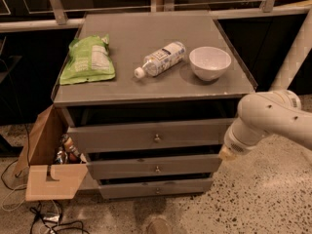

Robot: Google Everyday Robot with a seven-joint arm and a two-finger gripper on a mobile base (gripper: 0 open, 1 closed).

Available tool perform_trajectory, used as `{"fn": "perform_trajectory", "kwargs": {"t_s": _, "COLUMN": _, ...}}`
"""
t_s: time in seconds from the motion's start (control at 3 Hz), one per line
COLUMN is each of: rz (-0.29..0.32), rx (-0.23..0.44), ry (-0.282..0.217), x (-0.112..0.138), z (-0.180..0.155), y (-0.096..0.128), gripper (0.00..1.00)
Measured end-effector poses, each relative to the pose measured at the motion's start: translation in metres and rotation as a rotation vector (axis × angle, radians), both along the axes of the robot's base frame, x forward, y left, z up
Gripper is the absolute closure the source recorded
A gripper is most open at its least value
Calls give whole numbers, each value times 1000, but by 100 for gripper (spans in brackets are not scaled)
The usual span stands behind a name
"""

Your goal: Close top drawer

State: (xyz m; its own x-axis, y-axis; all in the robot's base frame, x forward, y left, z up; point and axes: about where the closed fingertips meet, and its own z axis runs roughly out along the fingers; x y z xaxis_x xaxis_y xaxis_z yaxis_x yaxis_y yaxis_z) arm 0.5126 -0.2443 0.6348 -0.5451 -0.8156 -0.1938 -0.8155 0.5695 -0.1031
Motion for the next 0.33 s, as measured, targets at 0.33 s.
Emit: {"fn": "perform_trajectory", "kwargs": {"t_s": 0.33, "rz": -6, "rx": 2, "ry": 8, "x": -5, "z": 2, "y": -2, "gripper": 81}}
